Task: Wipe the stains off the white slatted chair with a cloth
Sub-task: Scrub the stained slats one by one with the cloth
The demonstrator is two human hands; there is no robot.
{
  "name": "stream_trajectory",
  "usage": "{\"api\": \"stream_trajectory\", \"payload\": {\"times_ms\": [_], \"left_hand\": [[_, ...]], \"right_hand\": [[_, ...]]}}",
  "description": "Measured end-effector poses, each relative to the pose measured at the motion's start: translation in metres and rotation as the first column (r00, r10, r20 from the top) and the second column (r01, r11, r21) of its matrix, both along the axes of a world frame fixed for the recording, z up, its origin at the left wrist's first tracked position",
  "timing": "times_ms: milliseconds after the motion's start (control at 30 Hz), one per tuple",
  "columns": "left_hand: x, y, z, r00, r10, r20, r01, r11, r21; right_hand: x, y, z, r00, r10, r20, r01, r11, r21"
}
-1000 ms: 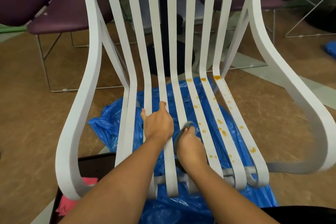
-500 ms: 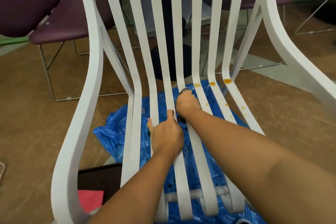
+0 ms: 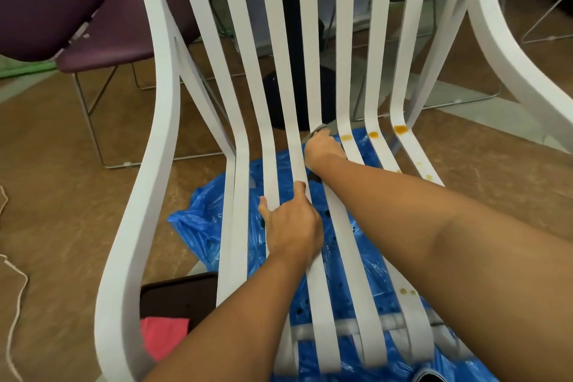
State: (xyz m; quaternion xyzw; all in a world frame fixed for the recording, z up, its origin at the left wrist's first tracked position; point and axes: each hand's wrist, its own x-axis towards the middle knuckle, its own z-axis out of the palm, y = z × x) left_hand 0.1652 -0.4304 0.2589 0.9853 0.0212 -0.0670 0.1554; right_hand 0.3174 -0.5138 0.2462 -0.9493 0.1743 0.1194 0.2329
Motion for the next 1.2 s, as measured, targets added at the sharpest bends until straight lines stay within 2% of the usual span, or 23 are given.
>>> {"api": "stream_trajectory", "payload": {"times_ms": [133, 300, 433, 600, 700, 767, 833, 933, 1033, 1200], "left_hand": [[0.0, 0.002, 0.002, 1.0, -0.007, -0.01, 0.007, 1.0, -0.004], [0.0, 0.001, 0.002, 0.999, -0.043, 0.0, 0.043, 0.999, -0.012], [0.005, 0.001, 0.005, 1.0, -0.003, -0.008, 0.002, 0.997, -0.078], [-0.003, 0.003, 0.005, 1.0, -0.009, -0.015, 0.008, 0.998, -0.062], [-0.004, 0.002, 0.008, 1.0, -0.003, -0.006, 0.003, 0.999, -0.04], [-0.004, 0.003, 0.006, 1.0, 0.001, -0.012, -0.002, 1.0, -0.025], [-0.004, 0.002, 0.005, 1.0, -0.003, -0.011, 0.003, 1.0, -0.015], [-0.003, 0.0, 0.006, 1.0, -0.006, -0.01, 0.006, 1.0, -0.017], [-0.005, 0.002, 0.004, 1.0, -0.002, -0.012, 0.002, 1.0, -0.007], [-0.004, 0.002, 0.003, 1.0, 0.004, 0.01, -0.004, 1.0, -0.018]], "right_hand": [[-0.021, 0.001, 0.0, 0.997, 0.072, -0.005, -0.072, 0.996, -0.059], [-0.07, -0.005, -0.002, 0.998, -0.066, 0.023, 0.064, 0.993, 0.097], [-0.125, -0.005, 0.004, 0.996, -0.083, 0.019, 0.078, 0.98, 0.183], [-0.218, -0.006, 0.005, 0.996, 0.038, 0.076, -0.045, 0.995, 0.094], [-0.259, -0.007, 0.003, 0.994, 0.051, 0.101, -0.056, 0.997, 0.048], [-0.277, -0.007, 0.009, 0.996, 0.014, 0.088, -0.02, 0.997, 0.073], [-0.297, -0.007, 0.013, 0.992, -0.073, 0.102, 0.056, 0.985, 0.162], [-0.331, -0.005, 0.006, 0.939, -0.269, 0.212, 0.177, 0.91, 0.374], [-0.365, 0.001, -0.018, 0.874, -0.396, 0.281, 0.203, 0.824, 0.529], [-0.382, -0.001, -0.046, 0.845, -0.408, 0.345, 0.198, 0.839, 0.508]]}}
